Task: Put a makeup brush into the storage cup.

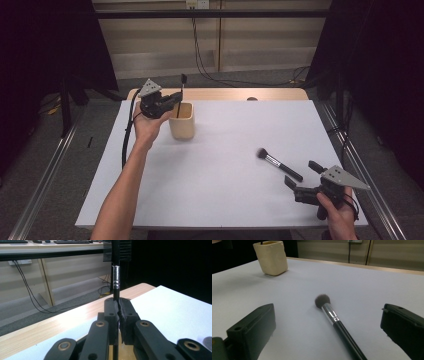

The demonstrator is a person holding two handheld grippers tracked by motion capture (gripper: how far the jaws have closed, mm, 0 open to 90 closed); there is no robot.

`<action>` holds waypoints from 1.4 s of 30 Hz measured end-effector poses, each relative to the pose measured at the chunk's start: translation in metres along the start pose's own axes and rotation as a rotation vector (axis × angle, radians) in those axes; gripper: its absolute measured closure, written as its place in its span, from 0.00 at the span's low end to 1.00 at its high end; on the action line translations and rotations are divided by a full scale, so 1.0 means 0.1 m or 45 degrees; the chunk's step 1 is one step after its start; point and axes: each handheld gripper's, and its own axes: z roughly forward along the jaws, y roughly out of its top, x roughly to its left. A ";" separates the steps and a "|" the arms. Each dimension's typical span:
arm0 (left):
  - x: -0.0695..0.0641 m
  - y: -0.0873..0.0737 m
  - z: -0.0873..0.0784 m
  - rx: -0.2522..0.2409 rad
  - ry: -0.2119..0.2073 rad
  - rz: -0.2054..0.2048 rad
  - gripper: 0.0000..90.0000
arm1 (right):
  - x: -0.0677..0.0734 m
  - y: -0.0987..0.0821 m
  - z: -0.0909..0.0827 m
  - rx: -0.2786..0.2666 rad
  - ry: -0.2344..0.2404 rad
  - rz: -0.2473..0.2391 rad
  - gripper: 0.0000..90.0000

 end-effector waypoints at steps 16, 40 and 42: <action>0.01 -0.13 0.02 0.036 0.016 0.008 0.95 | 0.00 0.00 0.00 0.000 -0.001 0.004 0.00; 0.02 -0.28 -0.05 0.080 0.038 -0.012 0.88 | 0.00 0.00 0.00 -0.003 0.001 -0.005 0.00; 0.02 -0.29 -0.07 0.077 0.038 -0.010 0.86 | 0.00 0.00 0.00 -0.003 0.001 -0.003 0.00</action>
